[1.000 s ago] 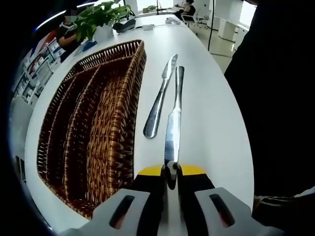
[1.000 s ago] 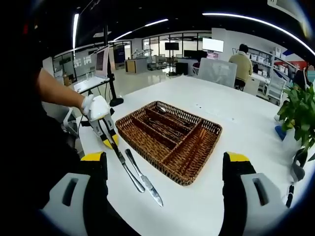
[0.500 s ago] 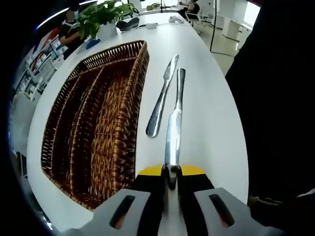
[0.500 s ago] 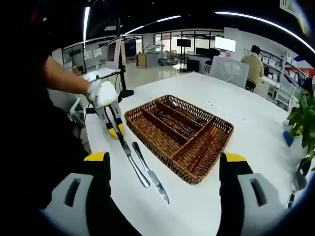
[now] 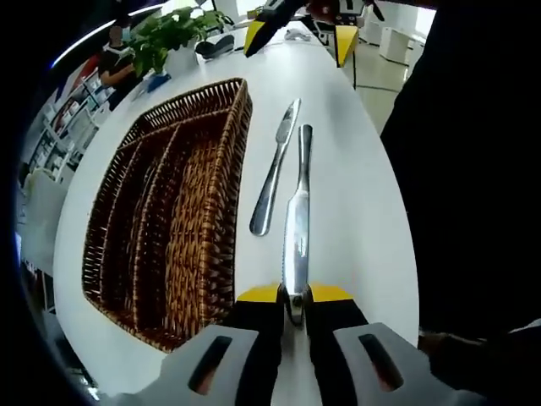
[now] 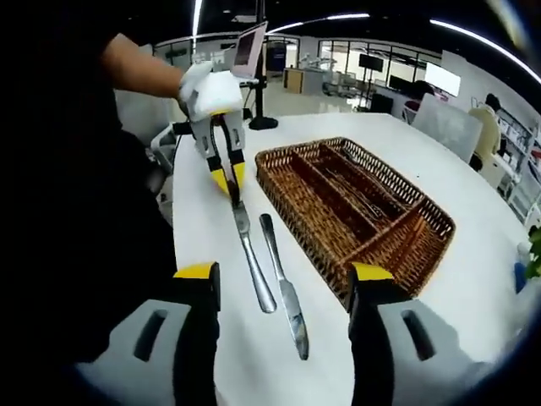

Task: Arrange the knives, forks, and spoons in their matching storage slots by inserting each utensil handle-first until every utensil is classified and aligned in the correct compartment

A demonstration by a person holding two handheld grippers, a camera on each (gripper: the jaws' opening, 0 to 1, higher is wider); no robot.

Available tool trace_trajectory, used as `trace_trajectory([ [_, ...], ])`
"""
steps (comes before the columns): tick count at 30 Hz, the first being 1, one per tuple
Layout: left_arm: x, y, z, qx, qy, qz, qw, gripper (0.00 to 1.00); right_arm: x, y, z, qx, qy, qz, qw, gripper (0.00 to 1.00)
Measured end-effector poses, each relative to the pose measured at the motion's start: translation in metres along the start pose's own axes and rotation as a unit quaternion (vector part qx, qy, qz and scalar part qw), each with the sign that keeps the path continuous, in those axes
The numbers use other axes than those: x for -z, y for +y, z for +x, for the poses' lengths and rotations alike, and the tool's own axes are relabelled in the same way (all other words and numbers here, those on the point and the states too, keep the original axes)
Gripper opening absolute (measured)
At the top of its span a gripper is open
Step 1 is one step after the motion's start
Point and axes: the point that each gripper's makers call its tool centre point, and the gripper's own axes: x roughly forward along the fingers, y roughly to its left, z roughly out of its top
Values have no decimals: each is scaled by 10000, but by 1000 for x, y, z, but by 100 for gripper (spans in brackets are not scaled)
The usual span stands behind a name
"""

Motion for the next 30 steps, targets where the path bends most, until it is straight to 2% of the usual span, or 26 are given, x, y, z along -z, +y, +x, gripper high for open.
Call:
trace_trajectory([
  [4,1,0,-1,-26,32,43,10000,8,4,5,17,-200,76,-106,9997,59],
  [7,-1,1,-3,-50,27,55,10000,8,10,12,28,-422,226,-209,9986,47],
  [10,-1,1,-5,-59,31,82,9999,8,13,17,39,-544,234,-258,9979,44],
  [11,-2,0,-6,-56,3,91,9999,8,16,23,44,-705,282,-164,9970,41],
  [13,-2,0,-6,-60,-3,98,9999,8,18,25,49,-758,294,-209,9965,33],
  [14,-3,0,-6,-61,-2,104,9999,8,22,31,57,-899,388,-255,9949,30],
  [21,-4,0,-10,-79,21,159,9998,8,33,34,81,-1088,599,-333,9917,27],
  [26,-8,-1,-15,-95,3,200,9998,8,32,35,90,-1182,590,-526,9898,21],
  [30,-9,0,-18,-121,4,219,9997,9,29,37,95,-1233,599,-602,9887,20],
])
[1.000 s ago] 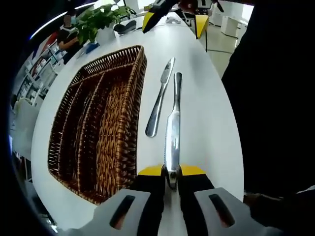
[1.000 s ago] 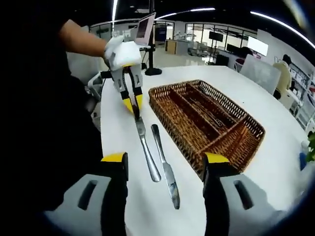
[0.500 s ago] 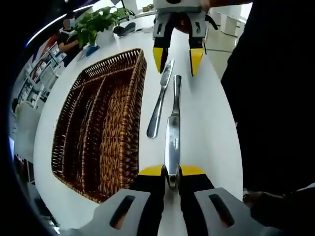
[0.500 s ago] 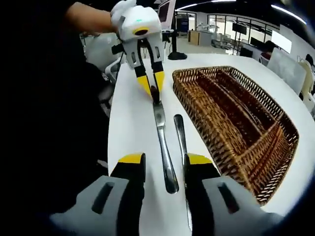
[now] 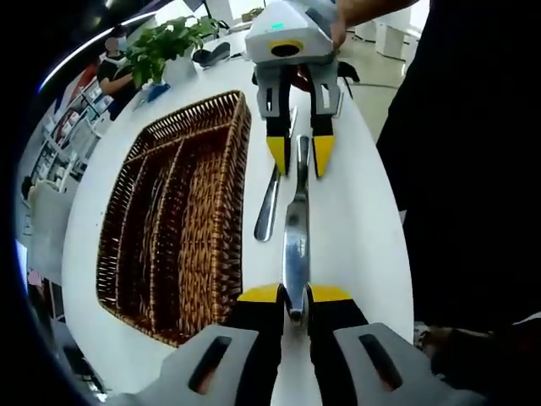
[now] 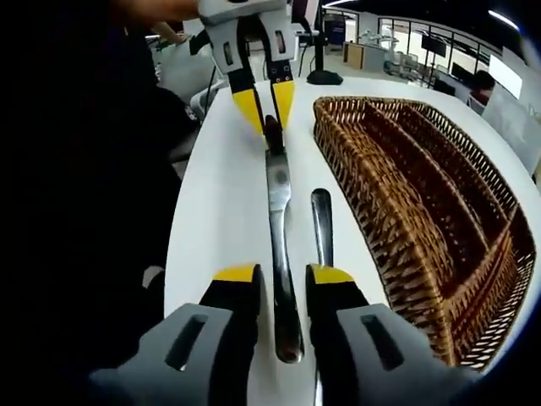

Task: Arrange the knives, forks, and spoons in their matching storage slots by inserting each utensil handle-first until every utensil is classified and aligned in the correct compartment

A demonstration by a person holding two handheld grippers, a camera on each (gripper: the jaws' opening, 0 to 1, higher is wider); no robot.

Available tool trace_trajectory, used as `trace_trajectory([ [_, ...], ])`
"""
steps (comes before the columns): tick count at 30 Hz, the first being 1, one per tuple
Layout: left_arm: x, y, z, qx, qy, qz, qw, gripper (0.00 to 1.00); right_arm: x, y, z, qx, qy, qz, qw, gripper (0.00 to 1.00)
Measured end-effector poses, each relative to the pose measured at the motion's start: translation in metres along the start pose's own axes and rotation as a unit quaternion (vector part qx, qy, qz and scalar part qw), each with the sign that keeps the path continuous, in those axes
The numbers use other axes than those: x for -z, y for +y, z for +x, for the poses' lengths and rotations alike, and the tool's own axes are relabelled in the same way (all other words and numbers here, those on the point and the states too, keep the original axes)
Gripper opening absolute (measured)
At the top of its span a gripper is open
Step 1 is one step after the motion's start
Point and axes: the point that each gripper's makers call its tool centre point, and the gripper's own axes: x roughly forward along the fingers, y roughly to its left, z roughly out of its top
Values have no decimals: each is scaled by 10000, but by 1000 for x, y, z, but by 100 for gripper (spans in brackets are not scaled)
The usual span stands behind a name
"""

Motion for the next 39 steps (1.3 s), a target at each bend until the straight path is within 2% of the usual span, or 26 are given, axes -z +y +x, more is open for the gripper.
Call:
trace_trajectory([
  [3,-1,-1,-2,-17,-9,-6,10000,9,-4,0,2,-39,-42,11,10000,20],
  [11,-3,-1,-6,-46,10,14,10000,9,-2,3,8,-144,-46,-17,9999,20],
  [16,-6,0,-9,-82,0,48,10000,9,-3,2,10,-140,-76,-127,9998,18],
  [21,-10,0,-12,-96,-19,99,9999,9,-3,-1,11,-104,-77,-474,9988,12],
  [28,-9,3,-14,-112,-19,121,9999,9,-6,0,13,-88,-50,-595,9982,8],
  [31,-9,3,-14,-92,-68,64,9999,9,-7,2,12,-39,45,-564,9984,7],
  [33,-7,1,-15,-39,-65,-145,9999,9,-10,2,9,-69,68,-493,9987,7],
  [36,-8,6,-16,-141,-186,-96,9997,10,-14,1,2,-59,112,-466,9988,6],
  [39,-9,9,-20,-163,-314,-337,9988,10,-20,-2,-6,-29,111,-507,9986,6],
])
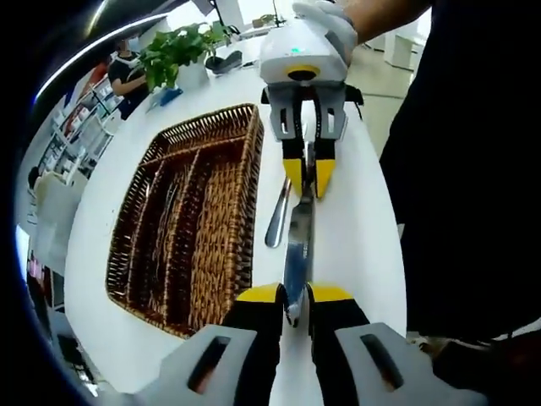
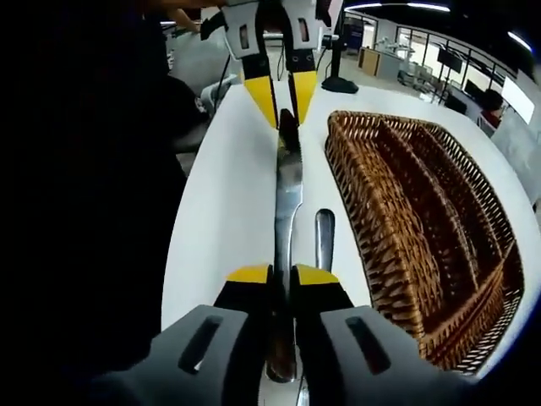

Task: Arrange the knives, forks, and spoons in their matching storage slots by inserting each utensil handle-first until every utensil is classified and aligned in the correct compartment

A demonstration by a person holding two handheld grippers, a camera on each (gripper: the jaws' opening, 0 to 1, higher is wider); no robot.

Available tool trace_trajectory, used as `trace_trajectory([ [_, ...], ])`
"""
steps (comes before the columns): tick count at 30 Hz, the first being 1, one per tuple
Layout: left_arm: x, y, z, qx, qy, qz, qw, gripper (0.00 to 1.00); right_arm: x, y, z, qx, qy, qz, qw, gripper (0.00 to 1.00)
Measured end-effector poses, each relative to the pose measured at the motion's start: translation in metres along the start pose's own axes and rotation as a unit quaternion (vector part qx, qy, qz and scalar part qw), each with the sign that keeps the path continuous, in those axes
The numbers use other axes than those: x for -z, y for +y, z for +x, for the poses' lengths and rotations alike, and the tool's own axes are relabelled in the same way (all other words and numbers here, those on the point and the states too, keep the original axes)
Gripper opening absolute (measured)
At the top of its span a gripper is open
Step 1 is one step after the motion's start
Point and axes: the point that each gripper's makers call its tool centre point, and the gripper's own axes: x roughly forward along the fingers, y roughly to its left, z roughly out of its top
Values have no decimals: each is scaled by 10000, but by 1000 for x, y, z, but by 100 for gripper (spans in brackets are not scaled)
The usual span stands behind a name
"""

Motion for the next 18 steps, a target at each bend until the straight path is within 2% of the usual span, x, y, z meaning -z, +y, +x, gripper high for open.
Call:
trace_trajectory([
  [4,-6,5,-4,-93,-206,-77,9997,12,-9,-1,-9,-8,-38,-10,10000,6],
  [8,-9,10,-7,-184,-322,-86,9993,22,-13,1,-15,-27,26,-66,10000,6],
  [12,-16,17,-14,-320,-578,-262,9975,29,-16,2,-21,-36,35,-99,9999,6],
  [14,-18,18,-17,-357,-675,-431,9961,33,-18,2,-26,-30,50,-113,9999,6],
  [16,-19,16,-18,-326,-794,-878,9924,36,-20,0,-30,26,55,-119,9999,6],
  [18,-25,23,-24,-570,-1071,-1051,9870,43,-21,-2,-36,88,90,-111,9999,6],
])
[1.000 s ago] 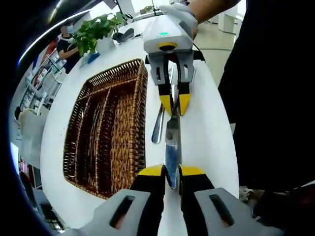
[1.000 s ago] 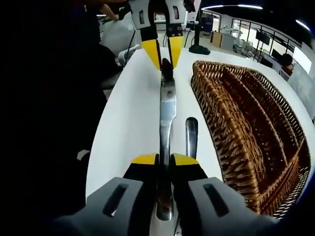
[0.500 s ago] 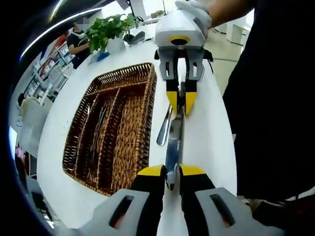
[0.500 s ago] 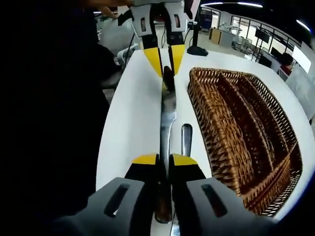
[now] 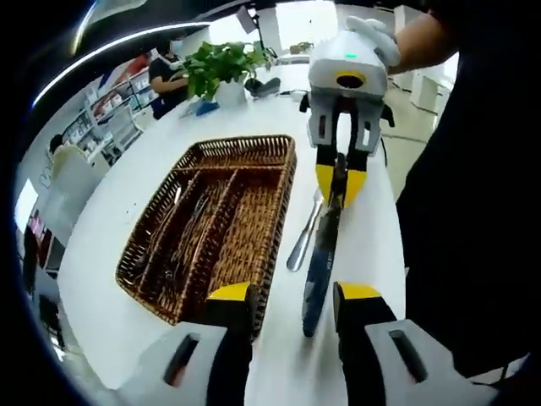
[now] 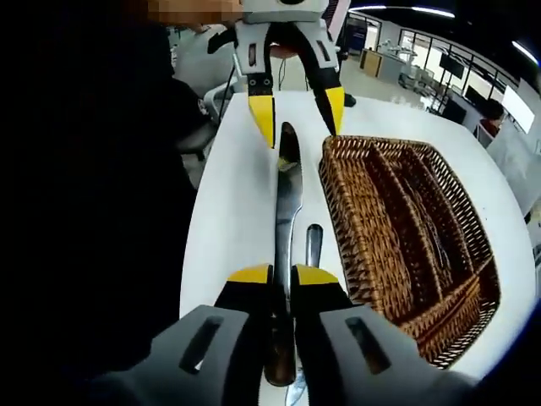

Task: Arrange the knives, forks, and spoons in their matching storage slots by inserting each utensil handle-first until every utensil is classified and aligned in the correct compartment

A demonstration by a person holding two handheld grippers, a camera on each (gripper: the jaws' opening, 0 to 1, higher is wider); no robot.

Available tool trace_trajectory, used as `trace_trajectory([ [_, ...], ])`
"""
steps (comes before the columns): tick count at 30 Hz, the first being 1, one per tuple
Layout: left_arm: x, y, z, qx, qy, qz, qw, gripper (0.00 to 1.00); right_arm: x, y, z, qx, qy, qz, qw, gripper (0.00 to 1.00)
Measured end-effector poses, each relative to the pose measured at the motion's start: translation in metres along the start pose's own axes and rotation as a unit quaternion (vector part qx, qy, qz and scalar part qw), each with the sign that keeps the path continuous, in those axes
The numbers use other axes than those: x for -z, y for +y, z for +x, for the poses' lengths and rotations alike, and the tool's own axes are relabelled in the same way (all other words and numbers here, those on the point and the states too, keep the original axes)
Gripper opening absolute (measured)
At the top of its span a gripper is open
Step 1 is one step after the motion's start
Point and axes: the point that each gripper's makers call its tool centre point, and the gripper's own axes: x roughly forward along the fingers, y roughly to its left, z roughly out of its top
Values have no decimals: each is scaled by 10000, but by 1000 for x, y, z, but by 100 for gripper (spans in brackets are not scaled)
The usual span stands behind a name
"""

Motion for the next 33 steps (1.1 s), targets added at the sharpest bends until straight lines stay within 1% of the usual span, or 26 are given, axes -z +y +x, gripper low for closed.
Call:
trace_trajectory([
  [2,-4,3,-5,-130,-191,-197,9995,52,-1,-1,-5,36,20,7,10000,6],
  [3,-6,8,-9,-285,-310,-299,9987,56,-2,-3,-8,58,34,21,10000,6],
  [4,-7,10,-12,-371,-398,-384,9978,60,-2,-3,-9,69,50,27,10000,6],
  [6,-10,16,-19,-574,-552,-521,9955,70,-3,-5,-14,102,96,8,9999,6],
  [7,-9,19,-23,-747,-640,-672,9929,74,-3,-6,-16,109,123,4,9999,6],
  [9,-7,18,-27,-773,-677,-801,9915,80,-4,-8,-22,132,176,-59,9997,6],
  [11,-4,22,-33,-991,-749,-884,9883,86,-7,-9,-26,157,181,-100,9997,6],
  [13,-3,23,-39,-1093,-866,-1120,9839,93,-9,-11,-31,190,208,-135,9995,6],
  [14,-2,24,-42,-1171,-915,-1213,9814,97,-11,-12,-34,197,220,-150,9995,6],
  [15,-3,26,-46,-1260,-972,-1250,9793,99,-12,-13,-36,214,235,-191,9993,6],
  [19,-3,25,-61,-1394,-1080,-1448,9736,99,-17,-15,-47,223,350,-230,9989,6],
  [21,-8,24,-70,-1439,-1330,-1705,9657,99,-22,-16,-54,222,388,-330,9985,6],
  [23,-10,25,-78,-1528,-1466,-1752,9615,99,-27,-17,-59,247,391,-363,9983,6],
  [26,-10,25,-86,-1647,-1517,-1715,9594,99,-32,-21,-66,289,397,-417,9979,6],
  [29,-8,29,-94,-1751,-1610,-1767,9551,99,-37,-25,-70,346,388,-441,9977,6],
  [33,-8,32,-101,-1862,-1676,-1775,9517,100,-41,-28,-76,371,416,-483,9973,6],
])
